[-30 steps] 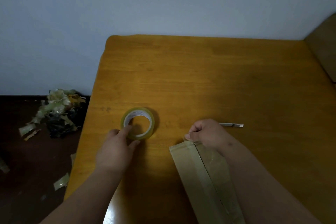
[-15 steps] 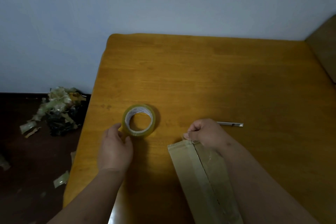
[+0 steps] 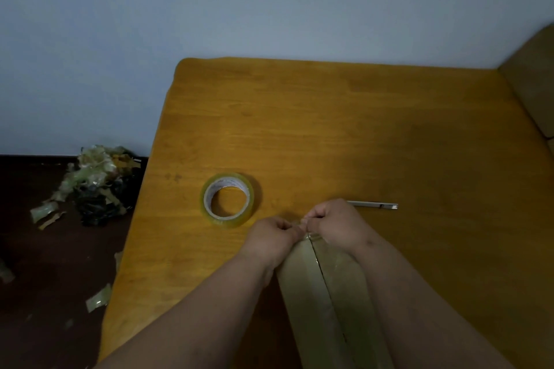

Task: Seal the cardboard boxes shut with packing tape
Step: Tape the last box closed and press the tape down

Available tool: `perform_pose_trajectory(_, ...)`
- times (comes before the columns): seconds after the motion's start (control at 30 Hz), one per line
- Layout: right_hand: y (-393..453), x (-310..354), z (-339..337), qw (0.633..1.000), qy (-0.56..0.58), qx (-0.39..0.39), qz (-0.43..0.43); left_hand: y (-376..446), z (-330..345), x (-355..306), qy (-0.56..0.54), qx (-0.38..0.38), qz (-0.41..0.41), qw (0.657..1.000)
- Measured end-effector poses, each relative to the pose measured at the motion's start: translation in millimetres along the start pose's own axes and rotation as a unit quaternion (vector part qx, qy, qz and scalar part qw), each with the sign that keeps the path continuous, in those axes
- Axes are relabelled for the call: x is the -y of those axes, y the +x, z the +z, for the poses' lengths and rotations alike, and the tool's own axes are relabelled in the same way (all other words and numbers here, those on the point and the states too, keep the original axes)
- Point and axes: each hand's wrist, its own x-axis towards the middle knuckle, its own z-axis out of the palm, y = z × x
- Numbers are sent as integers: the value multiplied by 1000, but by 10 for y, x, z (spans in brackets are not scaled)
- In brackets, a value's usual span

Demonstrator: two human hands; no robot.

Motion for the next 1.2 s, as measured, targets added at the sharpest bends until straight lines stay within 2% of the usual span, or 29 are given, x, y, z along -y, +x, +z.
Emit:
perform_pose_trajectory(0.17, 1, 34, 24, 1000, -5, -3, 17, 17, 53, -67, -96, -28, -69, 993)
perform_pose_trajectory(0.27, 35, 60, 53, 999, -25, -22, 27, 40, 84, -99, -109, -44, -86, 989)
perform_pose_trajectory(0.37, 63, 82, 94, 996, -50, -58, 35, 92, 125, -111, -93, -54, -69, 992)
perform_pose_trajectory(0.57, 77, 61, 137, 990, -90, -103, 20, 25, 63, -27, -22, 9, 0, 1000)
perform_pose_trajectory(0.7, 130, 0, 131, 993, -58, -107, -5, 54, 4, 120, -31, 47, 32, 998)
perform_pose_trajectory(0.77, 142, -34, 111, 991, 14, -132, -24, 54, 8, 128, -50, 30, 25, 998)
perform_pose_trajectory(0.87, 98, -83, 45, 978, 105, -179, -35, 34, -28, 110, -89, -41, 18, 995)
perform_pose_trajectory(0.93, 27, -124, -13, 975, 89, -199, -42, 32, -83, 117, -126, -101, 16, 987)
perform_pose_trajectory(1.03, -120, -162, -67, 989, 39, -141, -20, -2, -143, 95, -157, -148, 12, 976)
perform_pose_trajectory(1.1, -200, -211, -62, 986, -82, -144, 12, -11, -141, 91, -112, -153, 6, 982)
perform_pose_trajectory(1.2, -340, -269, -32, 955, -203, -214, 22, -19, -138, 121, 107, -180, 38, 977)
